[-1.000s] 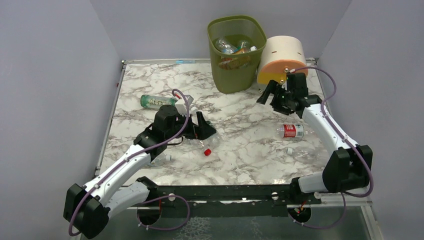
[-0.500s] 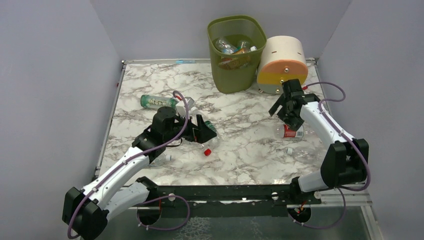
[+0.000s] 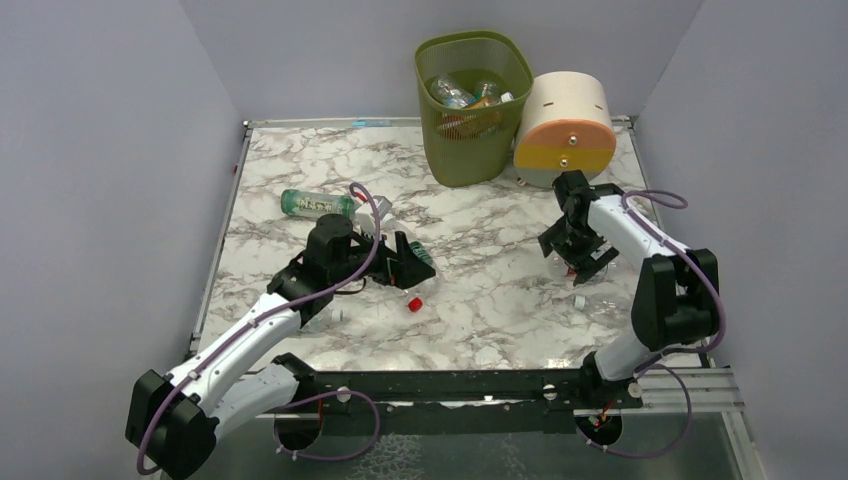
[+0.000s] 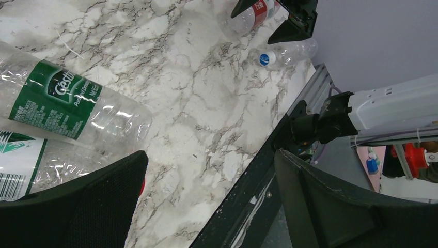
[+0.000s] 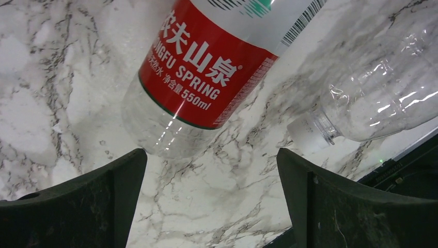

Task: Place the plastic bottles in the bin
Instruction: Pick up the plastic bottle at the center of the board.

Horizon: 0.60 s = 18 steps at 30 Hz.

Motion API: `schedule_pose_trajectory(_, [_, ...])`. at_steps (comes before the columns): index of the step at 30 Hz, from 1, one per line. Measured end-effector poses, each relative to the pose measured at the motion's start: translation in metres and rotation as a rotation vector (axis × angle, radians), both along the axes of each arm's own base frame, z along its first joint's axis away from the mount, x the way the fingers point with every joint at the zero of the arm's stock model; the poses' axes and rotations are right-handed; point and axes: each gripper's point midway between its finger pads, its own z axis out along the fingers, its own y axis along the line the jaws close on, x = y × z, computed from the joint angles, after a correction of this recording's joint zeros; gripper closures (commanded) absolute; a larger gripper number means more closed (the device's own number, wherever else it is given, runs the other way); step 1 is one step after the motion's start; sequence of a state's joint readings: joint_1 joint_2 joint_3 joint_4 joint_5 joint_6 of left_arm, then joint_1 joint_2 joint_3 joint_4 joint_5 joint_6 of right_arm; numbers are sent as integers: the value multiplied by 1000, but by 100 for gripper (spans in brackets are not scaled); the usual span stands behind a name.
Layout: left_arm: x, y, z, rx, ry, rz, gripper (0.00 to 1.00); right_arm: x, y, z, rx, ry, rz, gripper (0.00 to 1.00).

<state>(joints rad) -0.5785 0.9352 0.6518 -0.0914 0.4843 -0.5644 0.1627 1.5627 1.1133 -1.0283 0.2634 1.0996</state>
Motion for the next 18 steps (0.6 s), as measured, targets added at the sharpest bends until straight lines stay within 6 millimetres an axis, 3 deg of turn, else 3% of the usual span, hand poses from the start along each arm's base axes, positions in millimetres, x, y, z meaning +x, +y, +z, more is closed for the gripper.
schedule_pose_trajectory(18, [0,0,-8,17,22,-3,1,9,0,-29,-22,85,-67,1])
